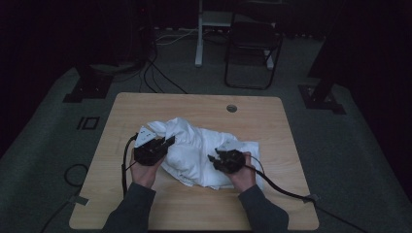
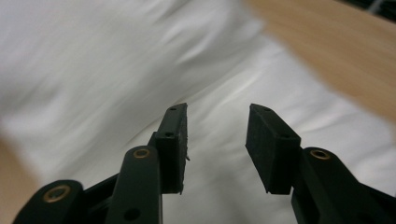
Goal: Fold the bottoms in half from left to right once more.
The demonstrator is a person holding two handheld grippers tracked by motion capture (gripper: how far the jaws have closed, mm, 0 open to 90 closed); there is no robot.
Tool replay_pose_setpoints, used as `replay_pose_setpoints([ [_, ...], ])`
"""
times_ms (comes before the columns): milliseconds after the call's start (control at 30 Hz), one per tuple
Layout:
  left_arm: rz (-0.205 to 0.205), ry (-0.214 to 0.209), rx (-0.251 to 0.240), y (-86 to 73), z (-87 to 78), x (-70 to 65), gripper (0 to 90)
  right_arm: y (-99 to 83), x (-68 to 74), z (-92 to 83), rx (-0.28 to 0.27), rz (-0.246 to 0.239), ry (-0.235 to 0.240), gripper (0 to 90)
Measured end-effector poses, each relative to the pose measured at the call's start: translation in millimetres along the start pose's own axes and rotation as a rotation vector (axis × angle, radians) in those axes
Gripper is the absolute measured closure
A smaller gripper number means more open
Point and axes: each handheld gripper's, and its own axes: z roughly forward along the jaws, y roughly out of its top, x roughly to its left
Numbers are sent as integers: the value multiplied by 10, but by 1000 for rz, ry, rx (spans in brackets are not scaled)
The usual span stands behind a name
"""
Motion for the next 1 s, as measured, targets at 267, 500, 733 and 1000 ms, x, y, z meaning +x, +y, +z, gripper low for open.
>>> replay_pose_setpoints([
  [267,49,-54,3,19,75,-144,824,179,-281,655,94,38,-48,595],
  [500,81,-75,15,16,134,-233,824,170,-300,860,202,18,-23,519],
  [733,77,-68,12,54,105,-245,824,-157,-40,295,133,7,66,525],
  [1000,148,-71,12,119,105,-390,826,-179,294,418,116,-87,193,503],
])
